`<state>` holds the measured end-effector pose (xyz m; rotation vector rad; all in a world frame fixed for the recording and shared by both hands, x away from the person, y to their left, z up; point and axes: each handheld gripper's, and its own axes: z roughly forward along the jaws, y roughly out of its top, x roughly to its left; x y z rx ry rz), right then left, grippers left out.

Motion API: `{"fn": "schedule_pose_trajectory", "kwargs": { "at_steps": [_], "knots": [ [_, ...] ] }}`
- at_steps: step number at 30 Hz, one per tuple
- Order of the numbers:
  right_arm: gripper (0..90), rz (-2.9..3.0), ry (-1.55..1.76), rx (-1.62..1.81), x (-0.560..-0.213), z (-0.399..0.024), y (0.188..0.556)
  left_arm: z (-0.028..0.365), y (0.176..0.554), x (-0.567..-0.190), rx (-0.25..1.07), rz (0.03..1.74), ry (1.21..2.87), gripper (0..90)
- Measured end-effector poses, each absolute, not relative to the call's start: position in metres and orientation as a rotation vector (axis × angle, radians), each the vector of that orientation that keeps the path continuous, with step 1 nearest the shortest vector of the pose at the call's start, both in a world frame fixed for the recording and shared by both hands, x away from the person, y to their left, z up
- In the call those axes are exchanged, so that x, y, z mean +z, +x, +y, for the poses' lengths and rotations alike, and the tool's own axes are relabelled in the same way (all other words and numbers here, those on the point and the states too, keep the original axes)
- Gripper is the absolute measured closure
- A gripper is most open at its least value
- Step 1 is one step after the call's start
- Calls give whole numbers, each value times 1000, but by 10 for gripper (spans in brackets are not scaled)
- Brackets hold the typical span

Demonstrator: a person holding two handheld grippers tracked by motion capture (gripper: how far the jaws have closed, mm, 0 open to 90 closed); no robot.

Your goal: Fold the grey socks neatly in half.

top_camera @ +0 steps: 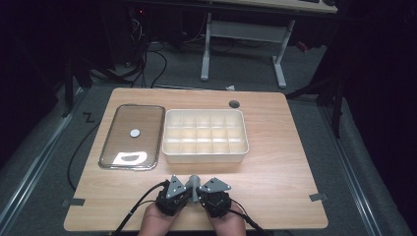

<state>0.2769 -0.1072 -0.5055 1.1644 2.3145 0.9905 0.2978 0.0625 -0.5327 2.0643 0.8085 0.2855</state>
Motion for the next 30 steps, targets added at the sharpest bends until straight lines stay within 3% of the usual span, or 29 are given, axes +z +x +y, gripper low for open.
{"fn": "schedule_pose_trajectory", "kwargs": {
  "at_steps": [11,19,25,30],
  "knots": [
    [885,2293,1202,988,-508,-118,280,72,301,-529,207,815,1980,830],
    [883,2289,1225,994,-509,-122,282,95,301,-509,281,832,1895,822],
    [881,2290,1227,997,-508,-124,280,107,313,-525,291,930,2018,847],
    [881,2294,1222,1005,-508,-123,279,97,311,-530,261,899,2063,858]
  ]
}}
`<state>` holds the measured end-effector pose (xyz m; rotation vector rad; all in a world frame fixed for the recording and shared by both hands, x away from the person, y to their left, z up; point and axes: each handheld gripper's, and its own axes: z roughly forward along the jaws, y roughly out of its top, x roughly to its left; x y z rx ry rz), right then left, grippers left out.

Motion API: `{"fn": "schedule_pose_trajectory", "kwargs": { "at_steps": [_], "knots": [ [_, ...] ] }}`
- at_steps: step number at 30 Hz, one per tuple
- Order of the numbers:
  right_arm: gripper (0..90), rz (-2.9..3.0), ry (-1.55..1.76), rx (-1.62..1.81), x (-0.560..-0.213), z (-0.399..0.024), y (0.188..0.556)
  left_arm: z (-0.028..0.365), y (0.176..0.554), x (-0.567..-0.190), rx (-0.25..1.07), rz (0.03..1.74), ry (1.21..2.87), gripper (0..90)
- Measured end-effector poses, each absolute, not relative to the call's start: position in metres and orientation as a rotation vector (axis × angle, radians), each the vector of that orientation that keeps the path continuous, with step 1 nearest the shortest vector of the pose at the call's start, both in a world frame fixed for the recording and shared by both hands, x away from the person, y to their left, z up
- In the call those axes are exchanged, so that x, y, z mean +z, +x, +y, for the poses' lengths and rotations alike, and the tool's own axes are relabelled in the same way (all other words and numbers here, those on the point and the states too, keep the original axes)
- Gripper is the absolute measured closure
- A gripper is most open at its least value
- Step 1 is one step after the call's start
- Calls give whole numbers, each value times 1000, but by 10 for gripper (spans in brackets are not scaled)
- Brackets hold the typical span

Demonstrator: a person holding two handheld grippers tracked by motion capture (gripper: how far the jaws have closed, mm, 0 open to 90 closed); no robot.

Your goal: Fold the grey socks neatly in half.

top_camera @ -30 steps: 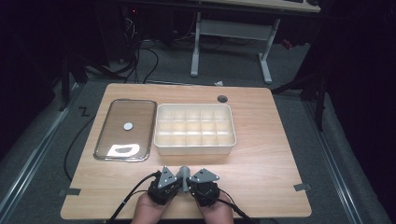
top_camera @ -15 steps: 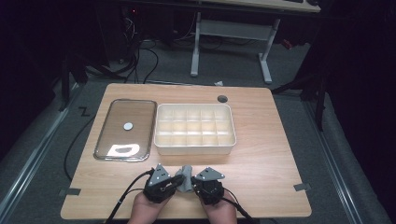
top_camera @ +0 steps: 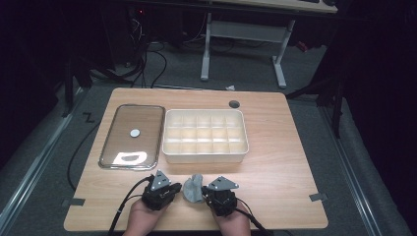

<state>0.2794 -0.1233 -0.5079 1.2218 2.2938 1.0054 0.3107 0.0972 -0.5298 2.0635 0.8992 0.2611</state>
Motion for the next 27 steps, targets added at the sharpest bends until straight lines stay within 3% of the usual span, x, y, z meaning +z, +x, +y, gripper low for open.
{"fn": "schedule_pose_trajectory", "kwargs": {
  "at_steps": [27],
  "knots": [
    [883,2282,1200,982,-500,-122,281,52,292,-532,226,725,2142,895]
  ]
}}
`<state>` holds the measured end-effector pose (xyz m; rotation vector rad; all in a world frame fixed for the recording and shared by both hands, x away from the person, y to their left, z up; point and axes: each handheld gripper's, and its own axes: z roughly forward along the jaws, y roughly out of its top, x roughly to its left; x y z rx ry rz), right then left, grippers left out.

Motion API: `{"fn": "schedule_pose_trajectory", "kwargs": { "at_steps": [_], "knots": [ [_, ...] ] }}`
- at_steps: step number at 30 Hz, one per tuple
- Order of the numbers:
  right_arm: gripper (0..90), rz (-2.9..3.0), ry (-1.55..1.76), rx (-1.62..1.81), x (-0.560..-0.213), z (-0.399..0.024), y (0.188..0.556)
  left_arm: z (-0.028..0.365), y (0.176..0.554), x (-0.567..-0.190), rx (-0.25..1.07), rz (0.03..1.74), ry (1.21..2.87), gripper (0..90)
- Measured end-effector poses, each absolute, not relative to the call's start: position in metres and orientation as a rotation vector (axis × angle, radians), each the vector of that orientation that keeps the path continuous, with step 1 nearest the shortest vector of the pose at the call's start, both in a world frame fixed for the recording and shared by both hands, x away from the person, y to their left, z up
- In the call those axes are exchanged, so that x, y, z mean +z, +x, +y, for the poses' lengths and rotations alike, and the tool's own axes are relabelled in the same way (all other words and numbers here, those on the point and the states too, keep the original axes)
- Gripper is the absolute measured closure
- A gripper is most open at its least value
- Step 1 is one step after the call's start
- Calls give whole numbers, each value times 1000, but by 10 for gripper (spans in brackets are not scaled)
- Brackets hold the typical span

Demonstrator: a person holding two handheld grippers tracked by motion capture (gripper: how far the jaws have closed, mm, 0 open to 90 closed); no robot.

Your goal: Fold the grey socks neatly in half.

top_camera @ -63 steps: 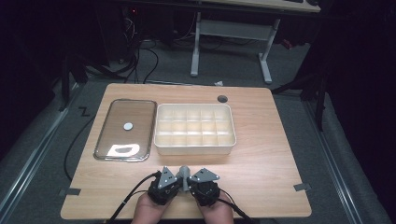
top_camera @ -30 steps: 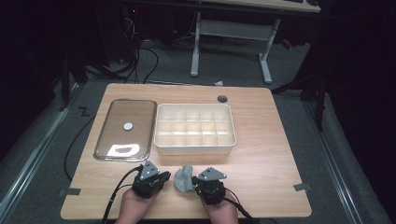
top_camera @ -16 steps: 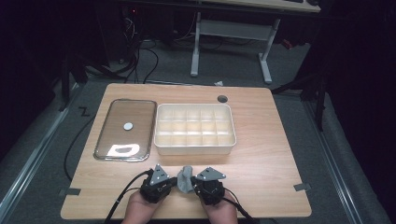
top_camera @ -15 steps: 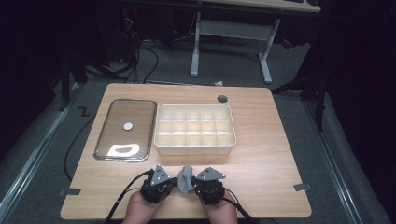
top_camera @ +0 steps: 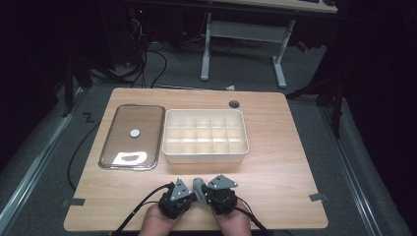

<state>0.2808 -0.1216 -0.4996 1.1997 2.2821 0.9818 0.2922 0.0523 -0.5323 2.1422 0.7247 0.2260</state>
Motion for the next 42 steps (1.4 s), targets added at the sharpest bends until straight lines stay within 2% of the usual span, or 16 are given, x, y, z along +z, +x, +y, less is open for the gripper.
{"fn": "schedule_pose_trajectory", "kwargs": {
  "at_steps": [16,22,26,31,38,42],
  "knots": [
    [900,2290,1168,959,-513,-118,275,51,294,-533,216,712,2171,900],
    [900,2276,1150,955,-516,-116,273,59,294,-531,208,727,2165,851],
    [900,2269,1136,960,-517,-114,272,73,296,-525,206,761,2104,849],
    [900,2264,1129,971,-519,-114,271,81,299,-512,241,771,2018,900],
    [900,2258,1130,1008,-521,-117,271,63,306,-493,214,764,1933,900],
    [900,2262,1129,1026,-521,-120,272,53,313,-497,152,803,1914,900]
  ]
}}
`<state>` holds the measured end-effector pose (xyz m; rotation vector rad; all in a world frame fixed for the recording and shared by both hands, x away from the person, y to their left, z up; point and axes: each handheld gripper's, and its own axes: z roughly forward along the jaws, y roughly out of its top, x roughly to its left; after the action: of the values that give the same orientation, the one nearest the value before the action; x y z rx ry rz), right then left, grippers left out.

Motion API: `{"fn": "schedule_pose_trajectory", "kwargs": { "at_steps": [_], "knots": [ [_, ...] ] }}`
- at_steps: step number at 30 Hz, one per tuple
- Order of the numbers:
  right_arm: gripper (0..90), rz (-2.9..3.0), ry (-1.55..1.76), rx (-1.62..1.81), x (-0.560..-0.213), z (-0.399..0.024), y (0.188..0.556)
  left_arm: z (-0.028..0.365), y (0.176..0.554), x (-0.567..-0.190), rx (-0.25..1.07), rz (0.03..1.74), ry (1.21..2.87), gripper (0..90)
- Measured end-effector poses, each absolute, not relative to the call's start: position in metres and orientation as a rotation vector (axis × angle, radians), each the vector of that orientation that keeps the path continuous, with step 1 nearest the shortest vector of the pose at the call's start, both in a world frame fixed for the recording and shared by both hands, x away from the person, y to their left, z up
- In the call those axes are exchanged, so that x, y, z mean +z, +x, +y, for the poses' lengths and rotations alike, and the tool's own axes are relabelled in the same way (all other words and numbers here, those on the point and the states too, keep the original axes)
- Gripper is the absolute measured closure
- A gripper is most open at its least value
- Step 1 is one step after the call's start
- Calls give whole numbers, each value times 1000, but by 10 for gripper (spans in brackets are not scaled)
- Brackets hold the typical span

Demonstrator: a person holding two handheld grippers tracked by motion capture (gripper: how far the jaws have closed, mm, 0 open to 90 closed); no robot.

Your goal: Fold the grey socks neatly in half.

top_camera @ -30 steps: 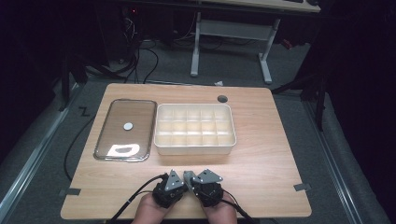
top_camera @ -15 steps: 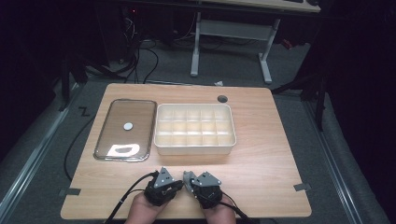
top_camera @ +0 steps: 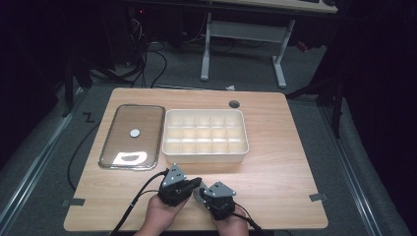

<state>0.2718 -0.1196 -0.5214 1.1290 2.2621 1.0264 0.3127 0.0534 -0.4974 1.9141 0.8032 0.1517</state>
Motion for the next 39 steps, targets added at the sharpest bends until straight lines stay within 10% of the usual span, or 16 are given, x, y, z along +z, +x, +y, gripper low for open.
{"fn": "schedule_pose_trajectory", "kwargs": {
  "at_steps": [39],
  "knots": [
    [900,2284,1123,1210,-530,-134,250,55,319,-529,246,819,2004,900]
  ]
}}
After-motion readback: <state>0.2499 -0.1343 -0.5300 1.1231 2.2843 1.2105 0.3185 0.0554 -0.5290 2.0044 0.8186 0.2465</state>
